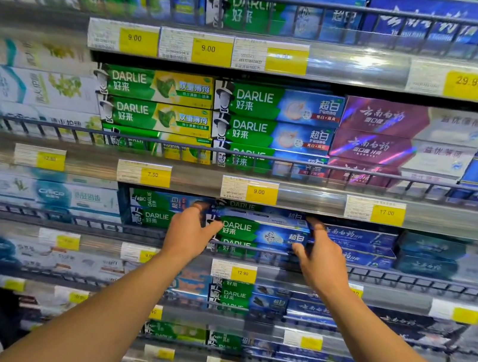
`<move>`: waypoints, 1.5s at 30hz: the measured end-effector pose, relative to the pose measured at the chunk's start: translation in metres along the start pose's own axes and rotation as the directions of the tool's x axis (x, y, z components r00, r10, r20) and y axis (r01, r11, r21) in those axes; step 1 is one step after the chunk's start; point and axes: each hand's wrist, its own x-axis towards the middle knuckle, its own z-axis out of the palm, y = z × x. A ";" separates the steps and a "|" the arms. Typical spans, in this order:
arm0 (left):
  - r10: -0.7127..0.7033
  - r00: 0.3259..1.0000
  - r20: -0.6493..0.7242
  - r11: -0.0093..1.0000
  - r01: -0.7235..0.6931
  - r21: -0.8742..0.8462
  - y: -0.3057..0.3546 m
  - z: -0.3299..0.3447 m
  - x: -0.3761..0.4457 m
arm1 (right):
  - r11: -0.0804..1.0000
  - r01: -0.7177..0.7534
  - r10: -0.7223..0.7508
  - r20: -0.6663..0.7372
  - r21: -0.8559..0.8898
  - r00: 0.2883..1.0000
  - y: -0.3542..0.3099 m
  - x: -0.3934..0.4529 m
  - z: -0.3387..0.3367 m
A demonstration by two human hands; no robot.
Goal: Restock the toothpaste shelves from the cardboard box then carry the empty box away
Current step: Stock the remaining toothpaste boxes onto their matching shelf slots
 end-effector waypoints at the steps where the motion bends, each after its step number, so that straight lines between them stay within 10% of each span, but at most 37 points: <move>1: -0.004 1.000 0.003 1.000 0.004 -0.003 0.000 0.000 -0.001 | 1.000 -0.003 0.003 -0.002 -0.001 1.000 0.000 0.000 0.001; 19: -0.057 0.998 -0.012 0.982 0.053 -0.181 0.005 -0.003 -0.062 | 0.996 0.042 -0.039 -0.050 0.075 0.998 0.012 -0.052 -0.005; 32: -0.090 0.840 0.536 0.943 0.246 -0.226 0.010 0.100 -0.238 | 0.978 -0.193 0.207 0.239 -0.084 0.949 0.104 -0.249 -0.006; 45: -0.046 0.665 0.745 0.951 0.257 -0.171 0.068 0.223 -0.377 | 0.866 -0.424 0.488 0.264 -0.264 0.832 0.243 -0.392 -0.092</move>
